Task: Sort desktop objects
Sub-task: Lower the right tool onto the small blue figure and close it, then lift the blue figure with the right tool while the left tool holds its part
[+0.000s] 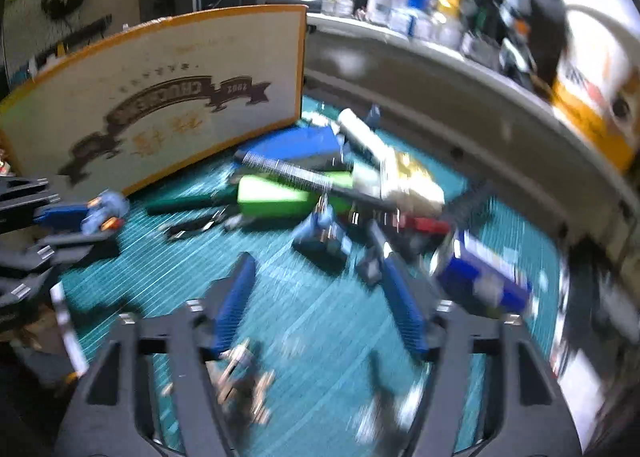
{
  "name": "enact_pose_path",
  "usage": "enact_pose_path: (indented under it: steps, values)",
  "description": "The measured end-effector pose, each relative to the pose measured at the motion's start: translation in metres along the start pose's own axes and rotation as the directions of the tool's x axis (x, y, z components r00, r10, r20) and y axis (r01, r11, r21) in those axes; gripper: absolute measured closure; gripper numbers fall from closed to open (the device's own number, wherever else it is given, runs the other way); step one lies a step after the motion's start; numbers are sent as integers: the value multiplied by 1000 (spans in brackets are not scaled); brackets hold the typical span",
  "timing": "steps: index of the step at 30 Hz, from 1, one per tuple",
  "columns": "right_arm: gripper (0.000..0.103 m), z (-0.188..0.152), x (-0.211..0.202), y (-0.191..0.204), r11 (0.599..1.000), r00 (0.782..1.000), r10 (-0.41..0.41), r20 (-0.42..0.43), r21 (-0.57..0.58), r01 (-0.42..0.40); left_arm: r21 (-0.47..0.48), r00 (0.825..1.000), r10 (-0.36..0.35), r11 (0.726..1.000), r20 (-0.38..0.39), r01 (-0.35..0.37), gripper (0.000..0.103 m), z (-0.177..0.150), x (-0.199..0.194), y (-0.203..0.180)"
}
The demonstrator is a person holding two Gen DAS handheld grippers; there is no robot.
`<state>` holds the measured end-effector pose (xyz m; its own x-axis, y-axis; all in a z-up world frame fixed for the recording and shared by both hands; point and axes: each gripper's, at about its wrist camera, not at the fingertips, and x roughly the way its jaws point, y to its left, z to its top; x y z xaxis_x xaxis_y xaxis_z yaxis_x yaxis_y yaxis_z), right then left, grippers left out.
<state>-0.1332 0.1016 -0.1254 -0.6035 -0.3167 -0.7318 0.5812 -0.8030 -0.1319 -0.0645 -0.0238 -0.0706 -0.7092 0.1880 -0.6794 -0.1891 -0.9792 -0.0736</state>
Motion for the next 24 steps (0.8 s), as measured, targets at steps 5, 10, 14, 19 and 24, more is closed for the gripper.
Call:
enact_pose_path:
  steps: [5,10,14,19,24]
  values:
    - [38,12,36,7,994,999,-10,-31,-106,7,-6,1000,7,1000,-5,-7,80,1,3,5]
    - [43,9,68,11,986,995,-32,-97,-166,16,-15,1000,11,1000,-2,-11,80,4,6,11]
    - [70,10,71,6,993,994,29,-109,-112,-41,-18,1000,11,1000,-4,-11,80,4,9,13]
    - [71,5,64,4,995,992,58,-112,-72,-66,-15,1000,8,1000,-5,-8,80,3,9,12]
    - [71,1,26,1,997,997,70,-38,-4,-71,-10,1000,1,1000,9,-1,80,3,4,10]
